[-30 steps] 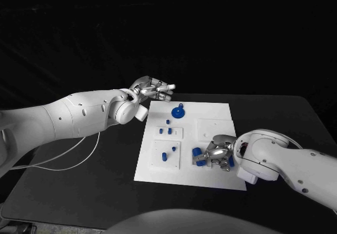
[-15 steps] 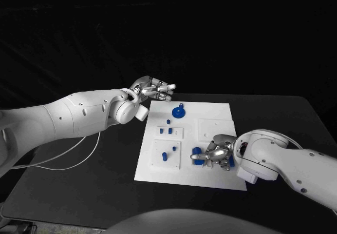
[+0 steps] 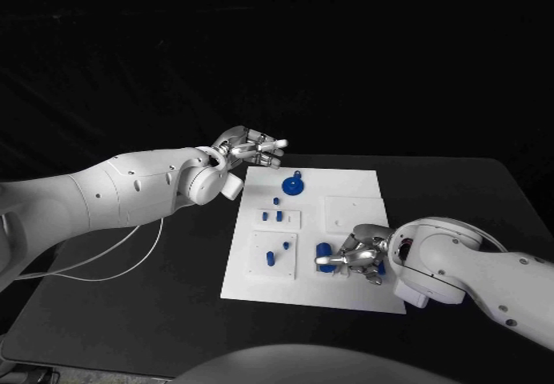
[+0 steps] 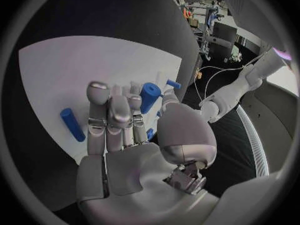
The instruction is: Assemble the parts on the task board
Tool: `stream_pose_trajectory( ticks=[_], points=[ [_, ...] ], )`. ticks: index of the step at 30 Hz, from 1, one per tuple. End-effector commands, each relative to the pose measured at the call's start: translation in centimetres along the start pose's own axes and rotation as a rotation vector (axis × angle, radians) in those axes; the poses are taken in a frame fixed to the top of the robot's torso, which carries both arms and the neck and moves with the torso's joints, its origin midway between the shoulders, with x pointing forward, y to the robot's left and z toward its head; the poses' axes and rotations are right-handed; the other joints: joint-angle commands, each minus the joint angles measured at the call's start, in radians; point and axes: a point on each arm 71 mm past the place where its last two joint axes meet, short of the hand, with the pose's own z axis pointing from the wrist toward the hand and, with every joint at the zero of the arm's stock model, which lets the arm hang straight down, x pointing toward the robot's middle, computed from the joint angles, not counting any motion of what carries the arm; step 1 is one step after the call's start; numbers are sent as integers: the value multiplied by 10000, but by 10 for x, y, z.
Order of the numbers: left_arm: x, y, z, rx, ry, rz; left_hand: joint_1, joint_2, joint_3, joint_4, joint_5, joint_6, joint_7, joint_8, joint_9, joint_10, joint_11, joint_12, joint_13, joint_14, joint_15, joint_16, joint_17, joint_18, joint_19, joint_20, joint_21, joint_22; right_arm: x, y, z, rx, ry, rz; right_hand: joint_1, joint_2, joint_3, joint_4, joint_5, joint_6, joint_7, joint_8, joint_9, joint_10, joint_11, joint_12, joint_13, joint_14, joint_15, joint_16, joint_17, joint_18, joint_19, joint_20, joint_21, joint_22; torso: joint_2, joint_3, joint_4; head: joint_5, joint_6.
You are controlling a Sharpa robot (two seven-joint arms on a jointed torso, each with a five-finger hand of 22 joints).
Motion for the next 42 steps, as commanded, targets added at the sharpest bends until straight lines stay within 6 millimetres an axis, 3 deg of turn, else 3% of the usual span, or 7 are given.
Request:
stream_pose_trajectory(
  ticks=[1,4,8,24,33,38,42],
  points=[
    [1,-1,0,86,104,-20,-116,11,22,56,43,-83,-17,-2,5,-83,7,-6,16,-79,21,-24,15,-58,-14,56,46,-14,1,-11,-3,724,22,-174,34,153,-28,-218,67,103,-15,40,38,48,57,50,-34,30,73,18,-11,-14,485,56,17,25,-4,0,-8,4,-1],
    [-1,0,-1,71,69,-9,-116,11,22,56,43,-83,-17,-2,5,-83,7,-6,16,-79,21,-24,15,-58,-14,56,46,-14,1,-15,-6,748,70,-220,60,296,-180,-567,331,180,-43,45,146,57,39,76,-62,21,61,43,-24,-25,482,43,42,44,-3,-2,-2,-1,8],
    [-2,0,-1,56,37,1,-116,11,22,56,43,-83,-17,-2,5,-83,7,-6,16,-79,21,-24,15,-58,-14,56,46,-14,1,-17,-10,694,206,-241,67,280,-193,-596,353,187,-47,47,161,66,37,87,-60,21,61,51,-22,-27,483,43,39,42,1,8,-3,10,12],
    [-3,1,-1,1,-7,21,-40,26,-4,62,42,-86,-17,-2,5,-79,6,-6,16,-76,19,-24,23,-58,-14,52,76,-66,-3,-17,-17,454,217,-176,66,374,-259,-736,384,245,-79,43,461,82,15,97,-90,15,43,55,-46,-40,481,24,26,37,-1,-12,6,8,15],
    [-3,1,-1,1,4,23,-34,35,-8,55,45,-85,-17,-1,5,-78,6,-6,16,-76,19,-24,23,-59,-16,52,78,-73,-4,-16,-17,406,195,-426,149,76,-25,-495,330,270,-85,48,477,84,11,120,-90,10,43,63,-53,-48,485,25,43,52,-1,-13,7,-6,0],
    [-4,1,-2,-11,-19,32,-34,35,-8,55,45,-85,-17,-1,5,-78,6,-6,16,-76,19,-24,23,-59,-16,52,78,-73,-5,-18,-20,356,271,-562,384,291,-202,-1024,807,310,-98,42,497,89,8,115,-99,11,37,73,-52,-56,484,15,50,56,2,-10,7,8,-14],
    [-4,1,-2,-26,-23,38,-23,48,-18,32,50,-77,-19,0,6,-80,5,-7,15,-76,19,-24,24,-60,-17,52,87,-85,-6,-18,-24,247,365,-604,578,429,-261,-1456,911,348,-104,46,504,111,-5,133,-94,12,33,85,-46,-70,485,14,53,61,1,-7,-4,20,-22]
  ],
)
